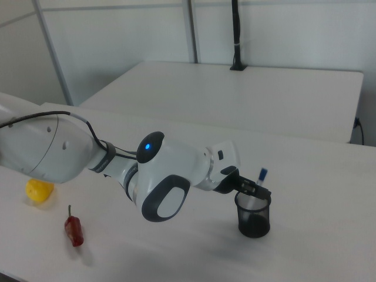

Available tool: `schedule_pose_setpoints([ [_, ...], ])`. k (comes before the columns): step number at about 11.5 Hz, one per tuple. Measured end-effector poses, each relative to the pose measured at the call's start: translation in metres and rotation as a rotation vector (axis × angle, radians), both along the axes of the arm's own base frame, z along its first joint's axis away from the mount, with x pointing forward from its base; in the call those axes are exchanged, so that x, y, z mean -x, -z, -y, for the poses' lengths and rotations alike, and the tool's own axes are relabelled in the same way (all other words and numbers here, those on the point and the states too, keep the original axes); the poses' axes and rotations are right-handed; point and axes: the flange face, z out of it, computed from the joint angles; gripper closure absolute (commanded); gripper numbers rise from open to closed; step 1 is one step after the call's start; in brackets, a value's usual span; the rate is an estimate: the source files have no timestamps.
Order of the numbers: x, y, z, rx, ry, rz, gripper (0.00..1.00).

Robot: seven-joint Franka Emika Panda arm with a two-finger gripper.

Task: Place marker
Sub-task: 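Lower the marker into the cup and open the gripper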

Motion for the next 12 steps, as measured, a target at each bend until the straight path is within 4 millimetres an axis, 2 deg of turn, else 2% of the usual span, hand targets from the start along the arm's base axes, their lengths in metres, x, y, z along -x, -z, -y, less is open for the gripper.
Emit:
schedule_pose_setpoints([
  [1,0.0,0.0,0.0,0.0,0.0,0.001,0.21],
  [4,0.0,-0.001,0.0,0.0,0.0,0.002,0.13],
  [6,0.0,-0.001,0.0,0.0,0.0,0.002,0.02],
  [9,0.0,-0.006,0.0,0.002,0.001,0.01,0.0],
  [11,-0.001,-0.019,0.004,-0.021,0.008,-0.014,0.0],
  [12,-0.002,-0.035,0.007,-0.074,0.018,-0.085,0.0],
])
